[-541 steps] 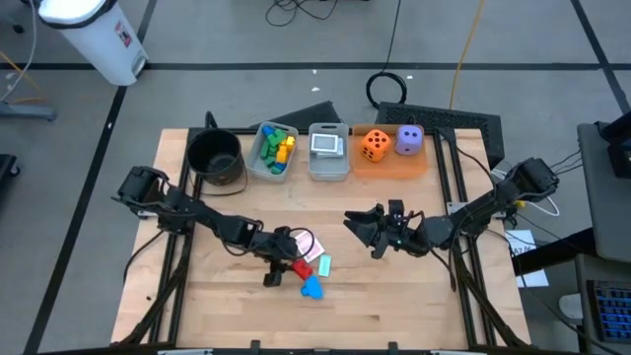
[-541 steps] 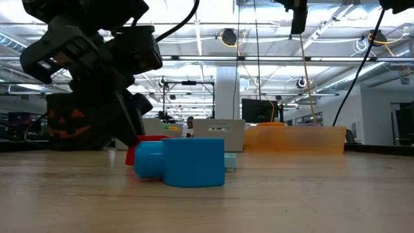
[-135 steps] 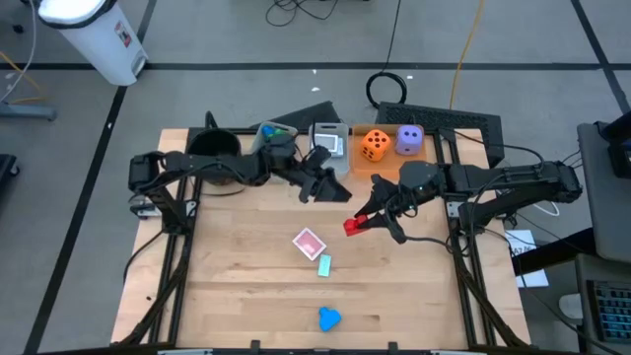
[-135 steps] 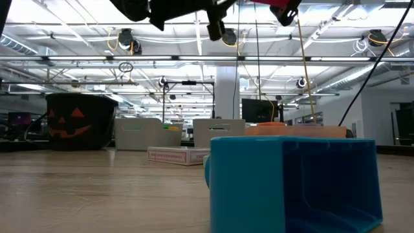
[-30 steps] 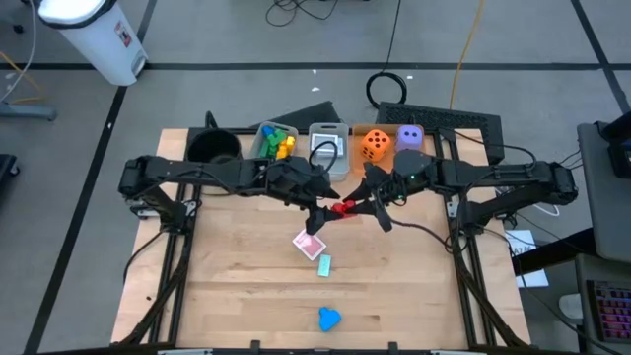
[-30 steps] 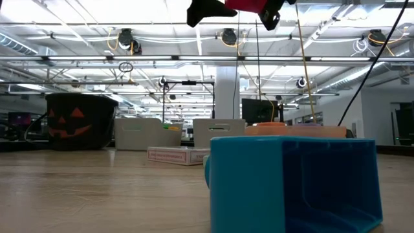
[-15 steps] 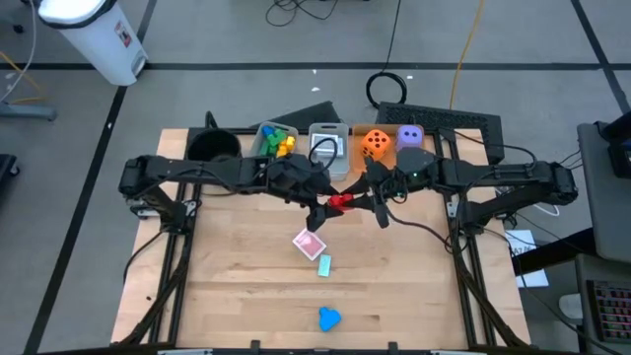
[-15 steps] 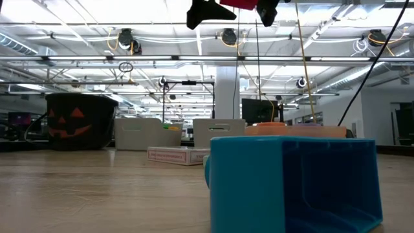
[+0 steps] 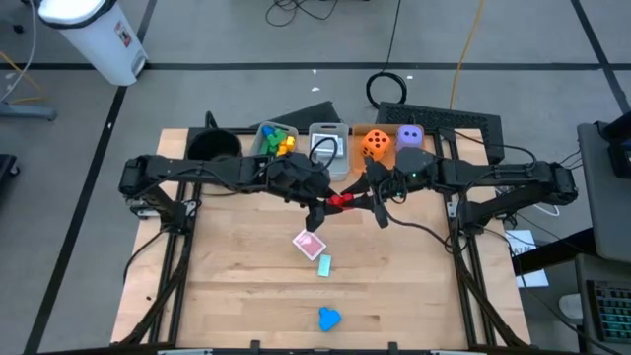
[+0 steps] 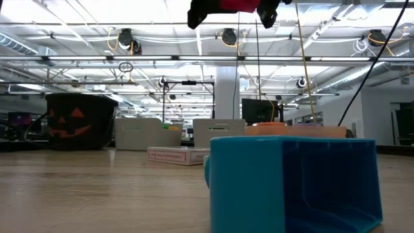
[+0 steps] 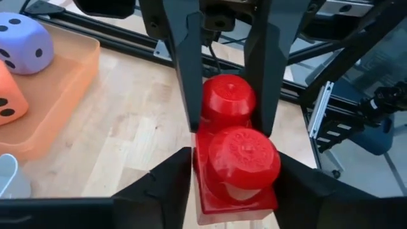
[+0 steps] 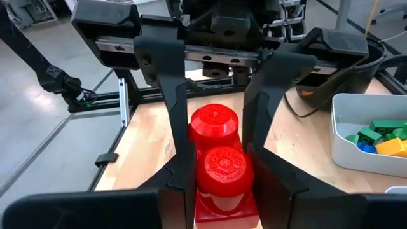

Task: Pick & Place Toys
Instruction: Put the red game piece into the left gray bin

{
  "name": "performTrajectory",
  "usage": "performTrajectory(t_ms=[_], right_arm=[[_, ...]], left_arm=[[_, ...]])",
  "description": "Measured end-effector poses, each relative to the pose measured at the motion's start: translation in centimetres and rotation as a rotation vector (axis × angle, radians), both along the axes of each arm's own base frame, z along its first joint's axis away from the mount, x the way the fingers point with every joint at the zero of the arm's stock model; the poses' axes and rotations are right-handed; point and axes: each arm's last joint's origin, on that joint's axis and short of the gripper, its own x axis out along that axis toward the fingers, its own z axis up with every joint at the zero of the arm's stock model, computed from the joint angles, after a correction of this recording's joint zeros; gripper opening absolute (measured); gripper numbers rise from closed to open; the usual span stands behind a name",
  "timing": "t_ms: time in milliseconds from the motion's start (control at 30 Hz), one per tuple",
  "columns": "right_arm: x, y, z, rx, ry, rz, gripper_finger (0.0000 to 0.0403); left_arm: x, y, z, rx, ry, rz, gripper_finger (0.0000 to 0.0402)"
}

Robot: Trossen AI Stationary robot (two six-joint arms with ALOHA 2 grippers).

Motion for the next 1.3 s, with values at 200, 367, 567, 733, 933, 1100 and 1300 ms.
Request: performTrajectory(t_ms=[200, 367, 567, 733, 933, 1100, 1300], right_arm=[[0.0, 0.0, 0.0, 0.005, 0.001, -0.005, 0.0095], [0.0, 0.0, 0.0, 0.007, 0.001, -0.006, 0.0095], [0.0, 0.0, 0.0, 0.005, -0.002, -0.001, 0.0095], [0.0, 0.0, 0.0, 0.004, -0.005, 0.002, 0.0109], [0.0, 0.0, 0.0, 0.022, -0.002, 0.005, 0.0159], [-0.1, 0.0, 0.1, 0.028, 0.003, 0.002, 0.0187], [-0.8, 0.0, 0.7, 0.025, -0.019, -0.004, 0.0209]], left_arm=[[0.0, 0.0, 0.0, 0.003, 0.001, 0.001, 0.0160], [0.0, 0.0, 0.0, 0.005, 0.001, -0.009, 0.0146], [0.0, -0.1, 0.0, 0.017, -0.005, -0.055, 0.0143], [0.0, -0.1, 0.1, 0.012, -0.012, -0.063, 0.0142], [0.0, -0.1, 0.1, -0.008, -0.014, -0.069, 0.0141], [0.0, 0.0, 0.1, -0.009, -0.014, -0.067, 0.0141], [-0.1, 0.9, 0.0, -0.011, -0.006, -0.044, 0.0140]])
